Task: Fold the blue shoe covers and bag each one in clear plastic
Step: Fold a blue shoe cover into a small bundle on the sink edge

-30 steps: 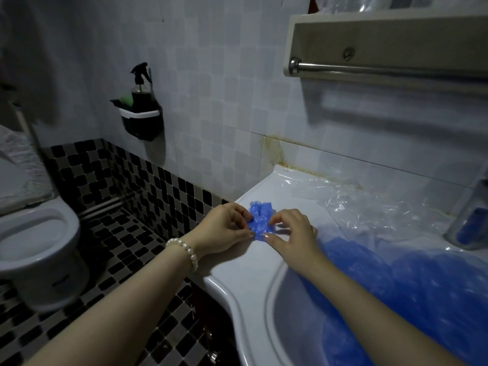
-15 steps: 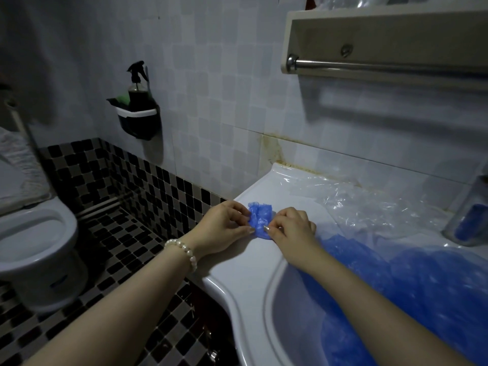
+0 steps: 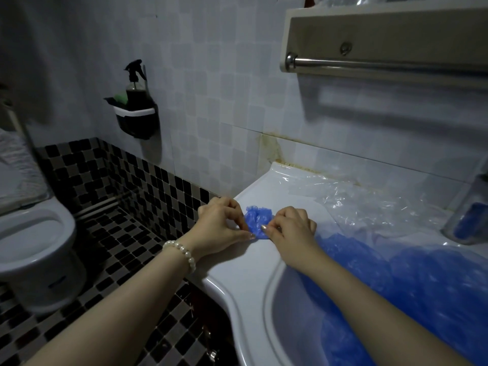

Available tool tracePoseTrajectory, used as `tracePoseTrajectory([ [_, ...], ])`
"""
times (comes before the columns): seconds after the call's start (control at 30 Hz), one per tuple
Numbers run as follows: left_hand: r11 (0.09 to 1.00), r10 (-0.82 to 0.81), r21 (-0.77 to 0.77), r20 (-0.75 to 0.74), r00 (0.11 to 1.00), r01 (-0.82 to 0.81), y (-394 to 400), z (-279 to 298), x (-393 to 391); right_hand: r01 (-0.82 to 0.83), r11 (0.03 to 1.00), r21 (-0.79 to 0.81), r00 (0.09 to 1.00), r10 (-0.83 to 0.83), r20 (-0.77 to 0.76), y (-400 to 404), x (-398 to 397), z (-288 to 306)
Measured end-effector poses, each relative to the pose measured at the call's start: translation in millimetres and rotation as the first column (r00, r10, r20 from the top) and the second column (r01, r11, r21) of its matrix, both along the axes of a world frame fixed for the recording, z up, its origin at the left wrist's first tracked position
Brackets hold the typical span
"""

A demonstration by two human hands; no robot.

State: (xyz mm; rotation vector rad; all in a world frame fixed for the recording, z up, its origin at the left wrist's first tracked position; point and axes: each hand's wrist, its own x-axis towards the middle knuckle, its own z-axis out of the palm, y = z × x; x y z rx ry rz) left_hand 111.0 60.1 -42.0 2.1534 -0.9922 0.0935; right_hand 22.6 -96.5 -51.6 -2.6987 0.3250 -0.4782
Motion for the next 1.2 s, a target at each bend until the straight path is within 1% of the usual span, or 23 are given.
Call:
tracePoseTrajectory([
  [0.07,0.999,0.011,0.047,0.040,0.999,-0.013,-1,2,-1,0.031,0.999,-0.014,0.999,-0.031,-0.023,0,0,0],
  [0.2,0.983,-0.012,0.183,0.136,0.991,-0.013,-3,0,-4,0.054,0.990,0.129,0.999,-0.054,0.003,-1,-3,0],
  [0.23,0.980,-0.030,0.199,0.145,0.989,0.001,-2,0,-5,0.055,0.989,0.139,0.999,-0.054,-0.006,-1,-3,1],
  [0.33,0.984,-0.036,0.179,0.124,0.992,0.013,-1,2,-5,0.062,0.994,0.086,0.997,-0.058,-0.045,-3,-1,3],
  [0.4,0.982,-0.024,0.191,0.137,0.990,-0.003,-2,2,-4,0.062,0.995,0.082,0.998,-0.060,-0.024,-3,0,1],
  [0.47,0.974,-0.022,0.227,0.161,0.987,-0.015,-4,2,-4,0.051,0.992,0.118,0.995,-0.060,0.076,-2,-2,-5],
  [0.53,0.965,-0.019,0.263,0.162,0.987,-0.025,-5,1,-4,-0.031,0.988,0.150,0.969,-0.007,0.246,-2,-6,-12],
  [0.6,0.960,-0.008,0.279,0.143,0.990,-0.033,-5,2,-3,-0.089,0.991,0.099,0.938,0.050,0.342,-3,-8,-17],
  [0.63,0.959,-0.001,0.281,0.128,0.992,-0.035,-5,3,-3,-0.086,0.994,0.069,0.934,0.056,0.353,-4,-8,-16],
  [0.73,0.966,0.023,0.256,0.082,0.996,-0.044,-6,4,-2,-0.042,0.999,0.002,0.961,0.040,0.272,-1,-4,-7],
  [0.8,0.983,0.044,0.175,0.062,0.997,-0.054,-5,3,-2,-0.027,0.999,-0.031,0.985,0.032,0.167,-1,-1,-5],
  [0.87,0.995,0.045,0.082,0.050,0.998,-0.049,-2,3,-3,-0.019,1.000,-0.001,0.997,0.019,0.076,-2,0,-3],
  [0.9,0.997,0.033,0.064,0.055,0.998,-0.037,-1,3,-3,-0.018,1.000,0.024,0.999,0.017,0.046,-3,0,-2],
  [0.97,0.996,0.001,0.088,0.086,0.996,-0.008,0,3,-5,-0.011,0.999,0.040,1.000,0.011,0.008,-5,0,-1],
  [1.03,0.994,-0.013,0.113,0.127,0.992,-0.001,-1,2,-6,0.003,1.000,0.023,1.000,-0.003,0.000,-6,2,-1],
  [1.1,0.990,-0.006,0.143,0.176,0.984,-0.019,-2,1,-6,0.006,0.999,0.037,0.999,-0.007,0.031,-6,3,-3],
  [1.13,0.984,-0.007,0.177,0.192,0.981,-0.028,-3,1,-5,-0.011,0.997,0.082,0.997,0.005,0.075,-6,1,-6],
  [1.2,0.972,-0.012,0.234,0.184,0.983,-0.032,-4,1,-3,-0.118,0.973,0.198,0.974,0.074,0.215,-8,-3,-11],
])
